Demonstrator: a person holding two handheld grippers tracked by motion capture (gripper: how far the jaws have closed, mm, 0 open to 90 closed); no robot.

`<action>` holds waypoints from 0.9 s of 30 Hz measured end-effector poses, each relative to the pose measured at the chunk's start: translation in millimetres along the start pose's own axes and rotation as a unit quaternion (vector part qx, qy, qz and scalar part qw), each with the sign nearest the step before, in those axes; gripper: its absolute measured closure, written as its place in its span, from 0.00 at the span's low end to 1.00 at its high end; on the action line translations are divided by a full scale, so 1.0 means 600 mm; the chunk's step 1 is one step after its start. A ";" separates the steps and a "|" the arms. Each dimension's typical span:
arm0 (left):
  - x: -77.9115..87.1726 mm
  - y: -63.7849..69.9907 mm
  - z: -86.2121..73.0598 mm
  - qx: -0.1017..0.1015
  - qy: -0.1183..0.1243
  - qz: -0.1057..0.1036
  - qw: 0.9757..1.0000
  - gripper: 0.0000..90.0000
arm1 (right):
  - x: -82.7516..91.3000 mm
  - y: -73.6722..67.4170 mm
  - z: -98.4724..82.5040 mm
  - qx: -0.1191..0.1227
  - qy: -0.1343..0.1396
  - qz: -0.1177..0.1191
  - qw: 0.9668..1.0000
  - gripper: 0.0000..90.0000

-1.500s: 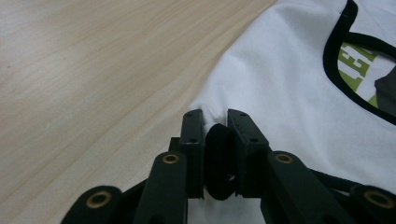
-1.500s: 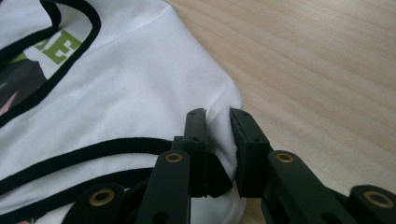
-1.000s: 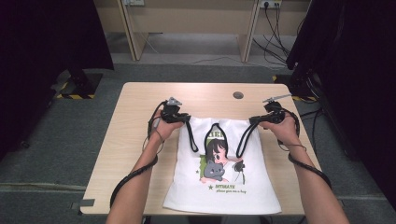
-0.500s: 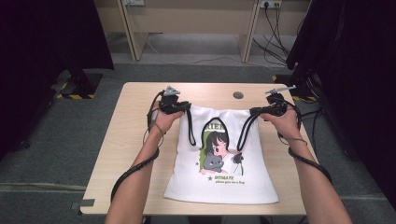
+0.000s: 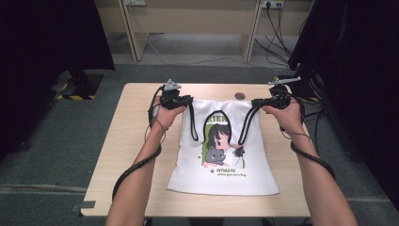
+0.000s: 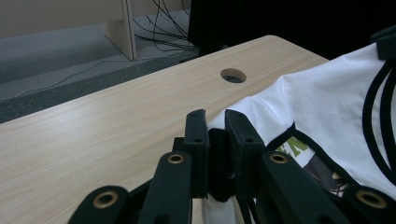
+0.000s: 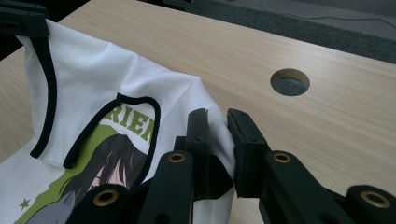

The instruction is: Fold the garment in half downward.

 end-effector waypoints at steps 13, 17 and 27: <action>0.011 -0.001 0.027 -0.008 0.014 0.007 1.000 0.88 | 0.007 -0.011 0.024 0.009 0.017 -0.003 1.000 0.88; 0.014 0.000 0.037 -0.011 0.020 0.008 1.000 0.88 | 0.012 -0.016 0.034 0.012 0.024 -0.004 1.000 0.88; 0.021 0.007 0.065 -0.022 0.034 0.009 0.999 0.88 | 0.021 -0.023 0.048 0.019 0.037 -0.004 0.999 0.88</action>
Point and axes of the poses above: each handheld gripper's, and its own axes: x roughly backward along the jaws, z roughly out of its top, y roughly to its right, the point moved 3 cm from there along -x, roughly forward along the jaws, and after that the axes turned 3 degrees about y, right-handed, at the moved point
